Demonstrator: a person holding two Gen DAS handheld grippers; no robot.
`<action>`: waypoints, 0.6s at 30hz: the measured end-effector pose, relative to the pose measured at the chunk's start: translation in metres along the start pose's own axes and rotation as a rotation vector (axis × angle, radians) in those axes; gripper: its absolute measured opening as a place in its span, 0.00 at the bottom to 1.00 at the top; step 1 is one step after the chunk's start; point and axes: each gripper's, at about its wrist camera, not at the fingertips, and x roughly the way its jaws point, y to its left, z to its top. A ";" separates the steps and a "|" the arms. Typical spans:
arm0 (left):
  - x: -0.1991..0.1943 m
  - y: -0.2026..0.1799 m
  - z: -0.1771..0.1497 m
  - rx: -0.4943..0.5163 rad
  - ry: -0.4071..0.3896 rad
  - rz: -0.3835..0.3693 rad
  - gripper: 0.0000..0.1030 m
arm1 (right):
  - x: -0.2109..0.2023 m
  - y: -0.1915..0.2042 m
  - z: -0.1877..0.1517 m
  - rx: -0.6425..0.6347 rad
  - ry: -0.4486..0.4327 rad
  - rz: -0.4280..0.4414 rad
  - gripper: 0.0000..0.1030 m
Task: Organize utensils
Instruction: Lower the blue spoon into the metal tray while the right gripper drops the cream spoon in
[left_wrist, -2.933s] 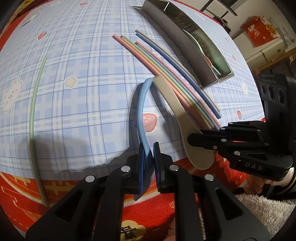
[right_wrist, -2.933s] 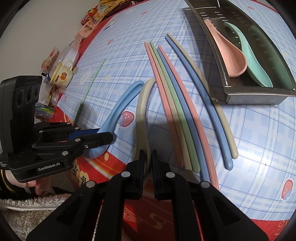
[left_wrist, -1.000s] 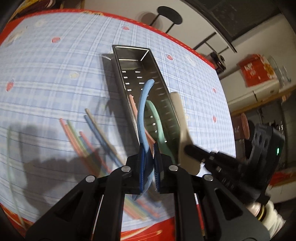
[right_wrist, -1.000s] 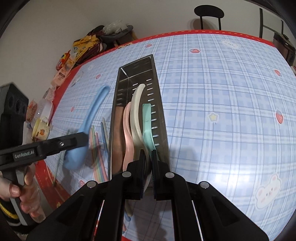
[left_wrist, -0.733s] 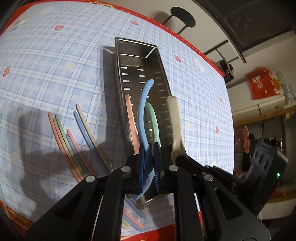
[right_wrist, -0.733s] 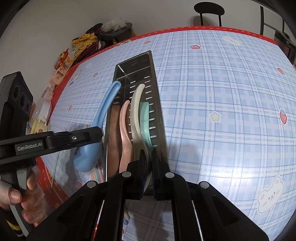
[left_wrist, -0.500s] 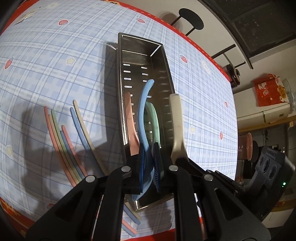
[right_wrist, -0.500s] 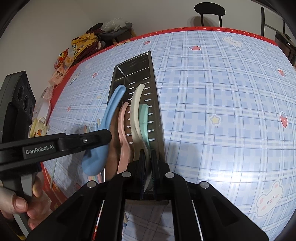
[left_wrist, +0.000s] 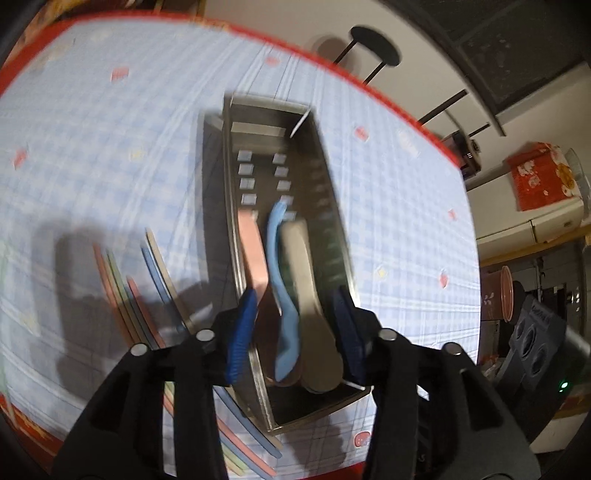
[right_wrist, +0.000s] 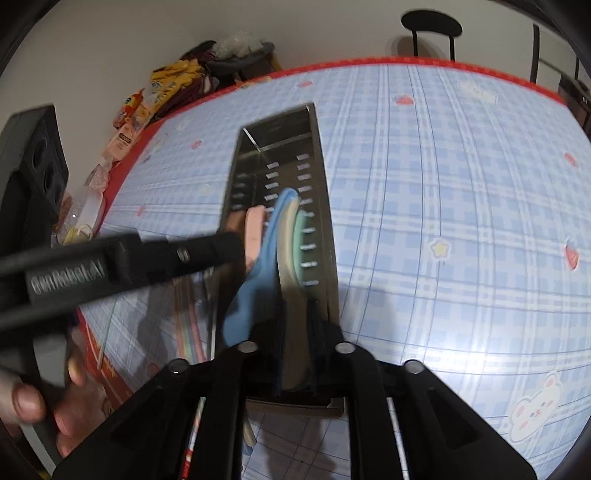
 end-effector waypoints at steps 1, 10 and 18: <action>-0.008 -0.002 0.003 0.024 -0.020 0.001 0.51 | -0.005 0.001 0.000 -0.004 -0.014 -0.008 0.42; -0.070 0.008 0.007 0.176 -0.170 0.099 0.92 | -0.054 0.015 -0.019 0.009 -0.154 -0.125 0.92; -0.090 0.043 -0.023 0.238 -0.171 0.202 0.94 | -0.045 0.037 -0.055 0.018 -0.105 -0.144 0.94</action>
